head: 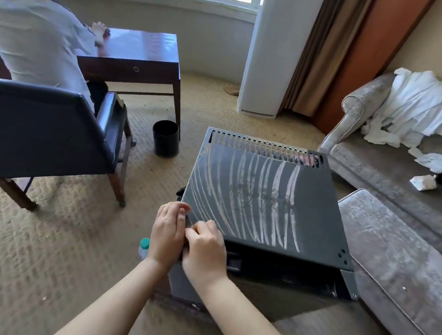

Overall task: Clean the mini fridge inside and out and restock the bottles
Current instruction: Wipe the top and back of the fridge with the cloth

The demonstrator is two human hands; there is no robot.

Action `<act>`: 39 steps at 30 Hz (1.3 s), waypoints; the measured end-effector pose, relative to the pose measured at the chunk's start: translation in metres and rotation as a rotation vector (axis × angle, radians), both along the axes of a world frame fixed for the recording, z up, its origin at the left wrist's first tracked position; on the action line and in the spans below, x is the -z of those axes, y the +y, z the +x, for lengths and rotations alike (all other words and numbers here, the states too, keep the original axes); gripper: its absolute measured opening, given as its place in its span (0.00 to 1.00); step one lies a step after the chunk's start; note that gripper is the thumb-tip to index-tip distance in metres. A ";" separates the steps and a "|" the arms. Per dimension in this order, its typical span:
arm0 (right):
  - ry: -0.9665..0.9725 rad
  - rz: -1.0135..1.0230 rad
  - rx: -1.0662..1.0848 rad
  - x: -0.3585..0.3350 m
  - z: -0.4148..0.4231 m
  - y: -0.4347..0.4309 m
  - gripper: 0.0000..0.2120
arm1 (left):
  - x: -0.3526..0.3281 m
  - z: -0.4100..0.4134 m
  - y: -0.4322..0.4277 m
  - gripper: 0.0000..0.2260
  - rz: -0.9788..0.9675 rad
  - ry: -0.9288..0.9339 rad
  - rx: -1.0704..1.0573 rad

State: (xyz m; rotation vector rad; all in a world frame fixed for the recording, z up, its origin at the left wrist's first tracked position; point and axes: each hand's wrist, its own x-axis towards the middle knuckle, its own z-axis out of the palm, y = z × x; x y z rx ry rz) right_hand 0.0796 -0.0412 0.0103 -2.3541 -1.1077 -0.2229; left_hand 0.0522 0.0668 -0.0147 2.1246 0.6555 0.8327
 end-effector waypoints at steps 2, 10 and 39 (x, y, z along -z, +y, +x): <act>0.018 0.007 -0.049 -0.001 0.004 -0.002 0.08 | 0.000 0.000 0.003 0.16 -0.032 0.000 -0.045; 0.012 0.065 0.102 0.010 0.053 -0.117 0.12 | 0.002 0.001 0.000 0.18 -0.092 0.006 -0.165; 0.203 0.070 -0.128 0.007 0.004 0.025 0.16 | 0.020 -0.018 0.124 0.08 -0.537 0.135 0.141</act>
